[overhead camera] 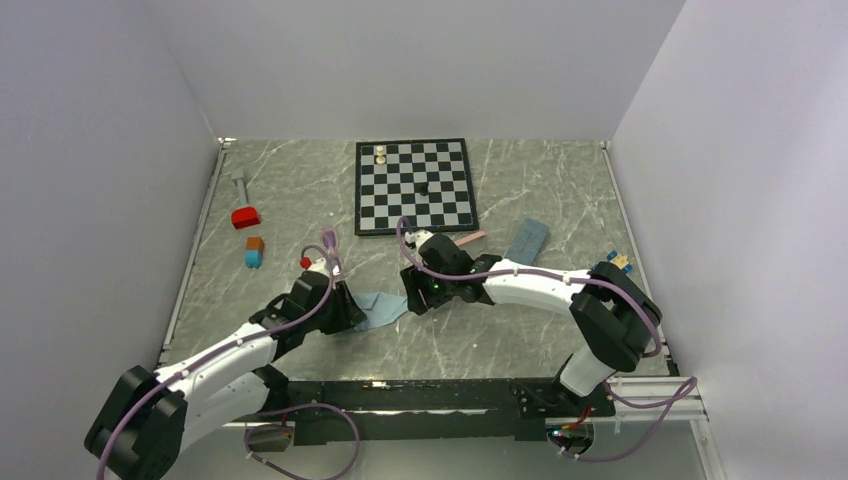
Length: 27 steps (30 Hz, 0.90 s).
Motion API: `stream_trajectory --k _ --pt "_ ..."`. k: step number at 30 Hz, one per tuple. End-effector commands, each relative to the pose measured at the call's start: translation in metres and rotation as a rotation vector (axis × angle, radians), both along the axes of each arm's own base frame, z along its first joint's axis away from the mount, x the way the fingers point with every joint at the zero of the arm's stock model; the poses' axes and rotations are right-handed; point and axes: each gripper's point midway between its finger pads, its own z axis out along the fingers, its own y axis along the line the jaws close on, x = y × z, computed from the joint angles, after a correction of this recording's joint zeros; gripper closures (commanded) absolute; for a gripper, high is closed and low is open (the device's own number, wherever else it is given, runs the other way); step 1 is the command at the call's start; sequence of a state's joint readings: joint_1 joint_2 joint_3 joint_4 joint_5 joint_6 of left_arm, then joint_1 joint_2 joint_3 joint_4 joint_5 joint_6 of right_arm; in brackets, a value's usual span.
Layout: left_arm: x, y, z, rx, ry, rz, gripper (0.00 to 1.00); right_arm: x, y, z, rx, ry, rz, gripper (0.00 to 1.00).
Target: Organize the sunglasses
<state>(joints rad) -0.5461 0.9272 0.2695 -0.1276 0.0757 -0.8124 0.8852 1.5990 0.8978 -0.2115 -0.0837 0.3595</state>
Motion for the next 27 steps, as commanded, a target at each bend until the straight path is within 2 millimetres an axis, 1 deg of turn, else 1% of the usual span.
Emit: stream_trajectory --k 1,4,7,10,13,14,17,18,20,21,25,27 --pt "-0.011 0.008 -0.018 0.082 0.087 0.043 0.55 0.002 0.018 0.025 0.121 -0.032 0.011 0.39" --pt "-0.009 0.000 -0.017 0.091 0.092 0.013 0.57 0.003 0.017 0.025 0.120 -0.039 0.006 0.39" --pt "-0.013 -0.006 -0.020 0.117 0.126 -0.016 0.59 0.002 0.016 0.025 0.120 -0.042 0.005 0.39" --pt "-0.010 -0.006 -0.021 0.154 0.124 -0.012 0.65 0.002 0.016 0.023 0.117 -0.040 0.006 0.39" --pt "-0.010 -0.006 -0.021 0.182 0.129 -0.013 0.74 0.002 0.015 0.022 0.115 -0.041 0.007 0.39" --pt "-0.010 -0.005 -0.021 0.190 0.130 -0.013 0.78 0.003 0.015 0.022 0.113 -0.042 0.007 0.39" --pt "-0.009 -0.006 -0.016 0.194 0.111 -0.009 1.00 0.002 0.013 0.022 0.112 -0.046 0.005 0.39" --pt "-0.008 -0.006 -0.013 0.192 0.100 -0.010 1.00 0.002 0.013 0.023 0.114 -0.049 0.005 0.39" --pt "-0.003 -0.010 0.000 0.170 0.058 -0.023 1.00 0.003 0.012 0.026 0.120 -0.056 0.004 0.39" --pt "0.002 -0.015 0.012 0.148 0.022 -0.038 1.00 0.004 0.012 0.029 0.126 -0.068 0.001 0.39" --pt "0.020 -0.035 0.070 0.072 -0.177 -0.146 1.00 0.009 0.009 0.049 0.164 -0.134 -0.008 0.39" --pt "0.030 -0.033 0.097 0.084 -0.257 -0.141 1.00 0.012 0.007 0.064 0.205 -0.185 -0.021 0.39"
